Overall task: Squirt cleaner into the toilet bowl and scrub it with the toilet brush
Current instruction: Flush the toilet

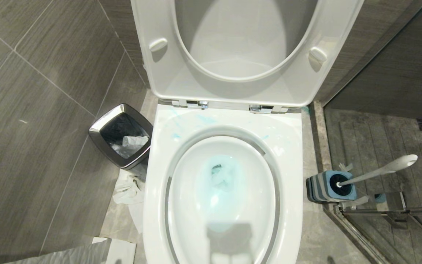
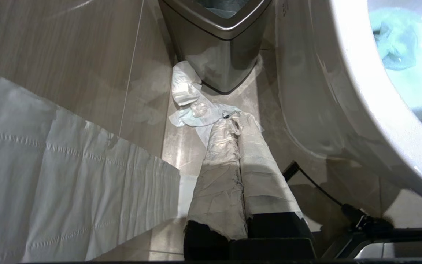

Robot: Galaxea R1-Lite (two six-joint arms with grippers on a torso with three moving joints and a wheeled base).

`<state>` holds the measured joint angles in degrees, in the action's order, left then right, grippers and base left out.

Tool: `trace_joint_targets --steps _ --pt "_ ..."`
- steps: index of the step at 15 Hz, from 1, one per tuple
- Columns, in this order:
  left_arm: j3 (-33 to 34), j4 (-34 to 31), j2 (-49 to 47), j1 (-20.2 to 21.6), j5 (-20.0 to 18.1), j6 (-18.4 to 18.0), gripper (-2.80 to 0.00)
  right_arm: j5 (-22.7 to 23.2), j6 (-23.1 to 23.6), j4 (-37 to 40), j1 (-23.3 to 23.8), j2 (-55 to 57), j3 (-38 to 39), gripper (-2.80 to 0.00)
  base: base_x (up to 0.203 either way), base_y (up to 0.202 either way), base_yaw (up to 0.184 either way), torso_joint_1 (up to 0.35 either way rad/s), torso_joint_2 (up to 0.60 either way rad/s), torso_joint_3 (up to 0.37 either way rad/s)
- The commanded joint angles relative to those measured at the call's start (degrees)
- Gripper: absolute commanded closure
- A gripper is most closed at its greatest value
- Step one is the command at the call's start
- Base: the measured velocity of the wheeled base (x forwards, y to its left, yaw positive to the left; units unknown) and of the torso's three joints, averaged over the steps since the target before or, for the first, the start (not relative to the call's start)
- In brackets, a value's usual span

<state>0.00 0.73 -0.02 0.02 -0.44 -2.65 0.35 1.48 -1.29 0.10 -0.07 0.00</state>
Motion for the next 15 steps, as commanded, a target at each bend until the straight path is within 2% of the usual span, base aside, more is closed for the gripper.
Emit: trace_joint_targets --steps 1,2,3,5,7,11,13,15 --pt "0.2 0.1 0.1 0.0 -1.0 -2.8 0.00 0.1 0.0 0.0 0.0 0.0 0.7 0.00 0.000 0.000 0.000 0.000 0.00 0.000" --pt "0.2 0.2 0.0 0.0 -2.1 -5.9 0.00 0.0 0.0 0.0 0.0 0.0 0.7 0.00 0.000 0.000 0.000 0.000 0.00 0.000" --pt "0.2 0.6 -0.1 0.0 -2.6 -7.1 0.00 0.0 0.0 0.0 0.0 0.0 0.7 0.00 0.000 0.000 0.000 0.000 0.00 0.000" --pt "-0.5 0.2 -0.7 0.0 -2.9 -7.0 0.00 0.0 0.0 0.0 0.0 0.0 0.7 0.00 0.000 0.000 0.000 0.000 0.00 0.000" --pt "-4.4 -0.5 -3.7 0.0 -4.3 -6.0 0.00 0.0 0.0 0.0 0.0 0.0 0.7 0.00 0.000 0.000 0.000 0.000 0.00 0.000" --pt "-16.5 1.3 -22.5 0.0 -7.0 -5.3 0.00 0.1 0.0 0.0 0.0 0.0 0.7 0.00 0.000 0.000 0.000 0.000 0.00 0.000" --pt "-21.6 6.2 -33.2 0.0 -8.2 -5.2 0.00 0.0 0.0 0.0 0.0 0.0 0.7 0.00 0.000 0.000 0.000 0.000 0.00 0.000" --pt "-27.1 14.9 -44.4 -0.3 -9.0 -5.1 0.00 0.0 0.0 0.0 0.0 0.0 0.7 0.00 0.000 0.000 0.000 0.000 0.00 0.000"
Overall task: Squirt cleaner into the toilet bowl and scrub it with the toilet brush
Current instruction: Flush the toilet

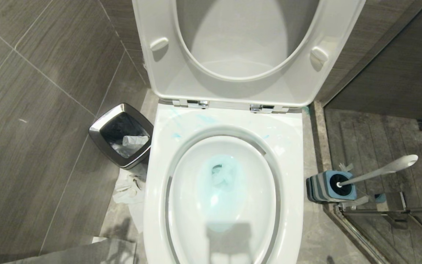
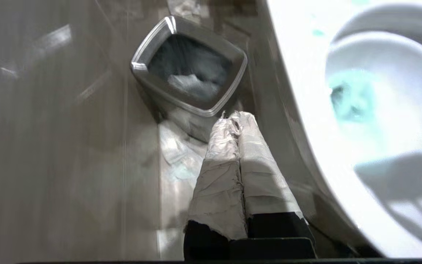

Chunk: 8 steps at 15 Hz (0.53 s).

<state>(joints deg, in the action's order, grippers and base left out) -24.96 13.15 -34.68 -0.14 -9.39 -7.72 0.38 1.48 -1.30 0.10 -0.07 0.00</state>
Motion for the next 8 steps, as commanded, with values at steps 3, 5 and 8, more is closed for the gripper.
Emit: trace_joint_targets --steps 3,5,8 --pt "-11.2 11.1 -19.4 -4.1 -0.6 0.8 0.00 0.0 0.0 0.0 0.0 0.0 0.7 0.00 0.000 0.000 0.000 0.000 0.00 0.000" --pt "-14.4 12.7 -21.6 -6.9 -0.4 2.4 0.00 0.0 0.0 0.0 0.0 0.0 0.7 0.00 0.000 0.000 0.000 0.000 0.00 0.000" --pt "-14.6 14.0 -23.5 -7.1 -0.4 3.4 0.00 0.0 0.0 0.0 0.0 0.0 0.7 0.00 0.000 0.000 0.000 0.000 0.00 0.000"
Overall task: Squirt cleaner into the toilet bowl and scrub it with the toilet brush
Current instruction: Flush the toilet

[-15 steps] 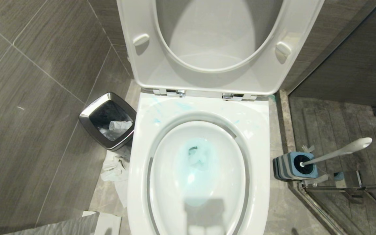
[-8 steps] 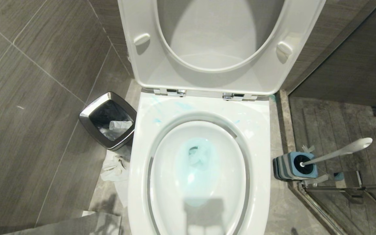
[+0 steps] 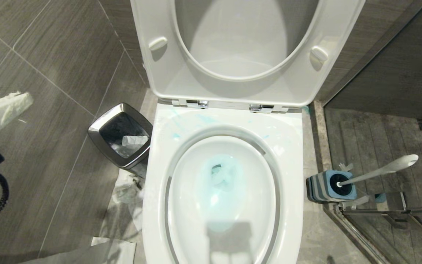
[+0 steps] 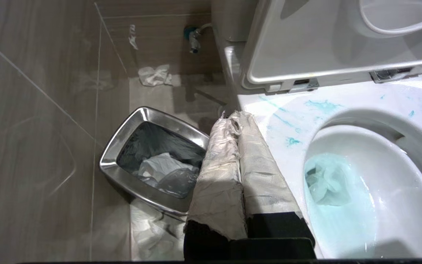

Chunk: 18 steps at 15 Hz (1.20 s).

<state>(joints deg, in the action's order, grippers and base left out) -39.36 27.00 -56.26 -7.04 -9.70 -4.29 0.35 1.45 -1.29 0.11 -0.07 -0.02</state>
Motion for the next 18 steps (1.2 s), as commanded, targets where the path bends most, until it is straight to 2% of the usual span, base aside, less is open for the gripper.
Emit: trace_joint_targets --steps 1,6,9,12,14,15,18 --pt "-0.3 0.5 -2.1 -0.2 -0.1 0.1 0.00 0.0 0.0 0.0 0.0 0.0 0.7 0.00 0.000 0.000 0.000 0.000 0.00 0.000" --pt "-6.2 1.6 -7.9 -0.9 0.0 -0.1 0.00 0.0 0.0 0.0 0.0 0.0 0.7 0.00 0.000 0.000 0.000 0.000 0.00 0.000" --pt "-12.5 7.0 -16.4 -3.8 2.2 -0.2 0.00 0.0 0.0 0.0 0.0 0.0 0.7 0.00 0.000 0.000 0.000 0.000 0.00 0.000" --pt "-20.5 17.0 -25.3 -8.4 8.7 -0.2 0.00 0.0 0.0 0.0 0.0 0.0 0.7 0.00 0.000 0.000 0.000 0.000 0.00 0.000" --pt "-23.7 21.1 -26.8 -11.5 16.4 0.1 0.00 0.1 0.0 0.0 0.0 0.0 0.7 0.00 0.000 0.000 0.000 0.000 0.00 0.000" --pt "-23.9 21.9 -25.7 -12.2 18.0 0.2 0.00 0.0 0.0 0.0 0.0 0.0 0.7 0.00 0.000 0.000 0.000 0.000 0.00 0.000" --pt "-22.3 20.4 -20.8 -12.5 18.6 0.2 0.00 0.0 0.0 0.0 0.0 0.0 0.7 0.00 0.000 0.000 0.000 0.000 0.00 0.000"
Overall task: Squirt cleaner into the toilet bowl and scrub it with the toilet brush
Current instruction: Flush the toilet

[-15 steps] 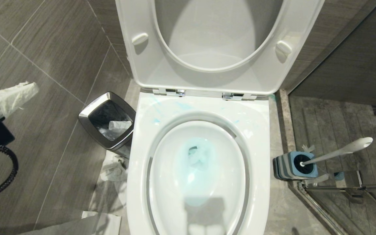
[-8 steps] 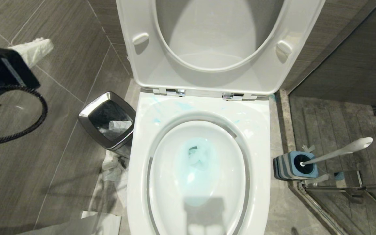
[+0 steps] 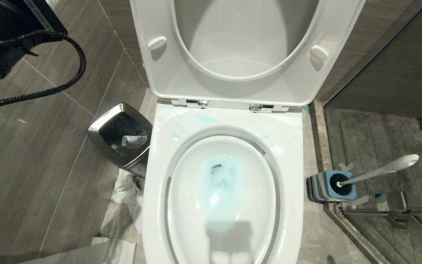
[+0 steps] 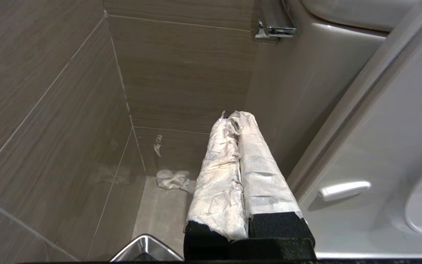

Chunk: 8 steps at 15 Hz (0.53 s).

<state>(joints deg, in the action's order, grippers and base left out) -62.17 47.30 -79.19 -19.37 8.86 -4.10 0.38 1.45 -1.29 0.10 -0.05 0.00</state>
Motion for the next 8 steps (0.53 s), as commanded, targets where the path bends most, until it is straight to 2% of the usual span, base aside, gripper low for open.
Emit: trace_joint_targets --steps 1,4,5,6,7,8 --pt "1.4 -1.5 3.1 0.0 0.0 0.0 0.00 0.1 0.0 0.0 0.0 0.0 0.7 0.00 0.000 0.000 0.000 0.000 0.00 0.000" --pt "4.6 -3.5 4.3 1.1 0.0 -1.5 0.00 0.0 0.0 0.0 0.0 0.0 0.7 0.00 0.000 0.000 0.000 0.000 0.00 0.000" --pt "7.7 -4.0 4.9 0.8 -0.3 -3.5 0.00 0.0 0.0 0.0 0.0 0.0 0.7 0.00 0.000 0.000 0.000 0.000 0.00 0.000" --pt "10.6 -4.3 5.4 0.4 -0.4 -8.0 0.00 0.1 0.0 0.0 0.0 0.0 0.7 0.00 0.000 0.000 0.000 0.000 0.00 0.000" --pt "11.5 -4.9 5.6 0.2 0.7 -10.2 0.00 0.0 0.0 0.0 0.0 0.0 0.7 0.00 0.000 0.000 0.000 0.000 0.00 0.000" --pt "11.2 -7.0 5.8 0.0 3.8 -10.0 0.00 0.0 0.0 0.0 0.0 0.0 0.7 0.00 0.000 0.000 0.000 0.000 0.00 0.000"
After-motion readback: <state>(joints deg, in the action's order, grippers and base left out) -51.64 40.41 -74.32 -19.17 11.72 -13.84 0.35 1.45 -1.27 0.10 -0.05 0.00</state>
